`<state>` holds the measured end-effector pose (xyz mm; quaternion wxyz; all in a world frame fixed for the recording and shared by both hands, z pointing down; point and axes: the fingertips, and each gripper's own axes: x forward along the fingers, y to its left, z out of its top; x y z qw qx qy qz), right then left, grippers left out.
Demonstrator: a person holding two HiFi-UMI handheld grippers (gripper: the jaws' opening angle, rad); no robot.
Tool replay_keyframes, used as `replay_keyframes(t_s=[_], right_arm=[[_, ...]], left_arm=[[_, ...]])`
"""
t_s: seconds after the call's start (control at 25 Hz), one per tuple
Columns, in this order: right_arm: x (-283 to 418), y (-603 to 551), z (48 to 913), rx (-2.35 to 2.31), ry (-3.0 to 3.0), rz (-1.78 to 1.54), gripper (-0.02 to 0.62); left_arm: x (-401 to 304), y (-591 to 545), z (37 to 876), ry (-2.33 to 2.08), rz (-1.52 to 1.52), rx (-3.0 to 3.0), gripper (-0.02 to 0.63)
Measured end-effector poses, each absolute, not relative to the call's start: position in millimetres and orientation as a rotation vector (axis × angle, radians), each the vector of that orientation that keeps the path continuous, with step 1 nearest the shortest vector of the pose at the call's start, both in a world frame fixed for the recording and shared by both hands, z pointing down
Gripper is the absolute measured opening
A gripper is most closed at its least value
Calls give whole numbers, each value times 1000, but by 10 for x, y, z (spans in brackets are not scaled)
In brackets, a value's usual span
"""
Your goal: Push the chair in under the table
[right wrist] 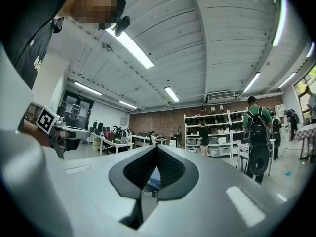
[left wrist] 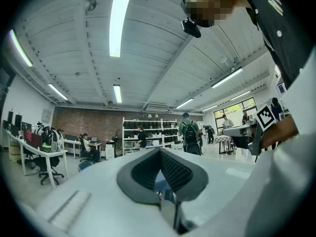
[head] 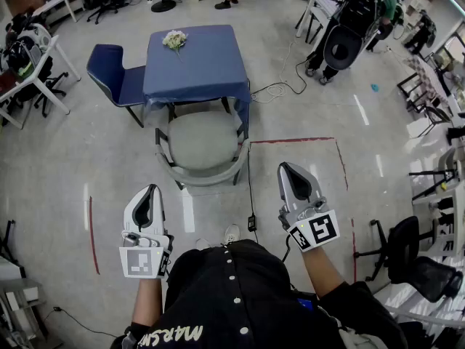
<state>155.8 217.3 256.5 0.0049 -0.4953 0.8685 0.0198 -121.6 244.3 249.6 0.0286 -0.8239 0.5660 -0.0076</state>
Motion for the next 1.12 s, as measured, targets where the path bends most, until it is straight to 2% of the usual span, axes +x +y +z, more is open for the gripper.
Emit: replay_keyframes(t_s=[0.72,1.12], right_arm=[[1564,2101,2615,-1459,2735,16,11],[1739,1994,3260,-1364,3021,251,14]], left_arm=[[-1148,2401,2536,1735,-46,-2559,0],[-996,2357,3151,1600,-257,-2591,0]])
